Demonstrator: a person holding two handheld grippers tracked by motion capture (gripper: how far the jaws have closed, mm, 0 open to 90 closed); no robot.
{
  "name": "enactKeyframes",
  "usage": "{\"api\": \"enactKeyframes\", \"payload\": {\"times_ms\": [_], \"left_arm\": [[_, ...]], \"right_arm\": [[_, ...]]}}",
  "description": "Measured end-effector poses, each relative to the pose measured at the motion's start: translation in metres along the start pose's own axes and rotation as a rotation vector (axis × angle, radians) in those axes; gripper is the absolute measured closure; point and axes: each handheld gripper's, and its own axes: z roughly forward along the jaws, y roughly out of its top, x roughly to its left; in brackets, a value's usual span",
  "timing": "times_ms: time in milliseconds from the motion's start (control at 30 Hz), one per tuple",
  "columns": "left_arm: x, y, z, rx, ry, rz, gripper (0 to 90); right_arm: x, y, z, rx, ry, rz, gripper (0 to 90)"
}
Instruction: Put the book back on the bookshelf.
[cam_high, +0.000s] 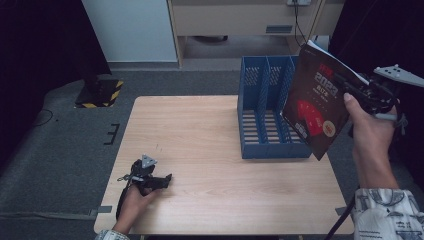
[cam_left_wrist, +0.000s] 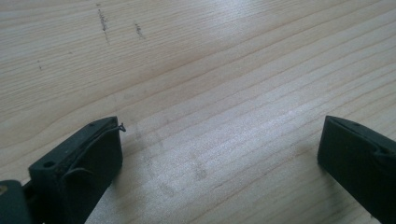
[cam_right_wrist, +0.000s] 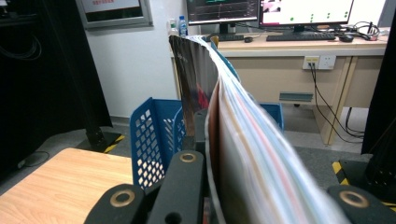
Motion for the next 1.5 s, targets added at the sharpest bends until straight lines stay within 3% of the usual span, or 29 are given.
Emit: {"api": "enactKeyframes", "payload": {"times_ms": [1000,1500], "left_arm": [[0.0,0.0,0.0,0.0,0.002,0.001,0.0],[0.0,0.0,0.0,0.0,0.002,0.0,0.0]], "right_arm": [[-0.007,-0.005,0.003,-0.002,-0.088,0.01,87.1],[-0.013,-0.006,0.021,0.019,-0.145,0.016,87.1]]}}
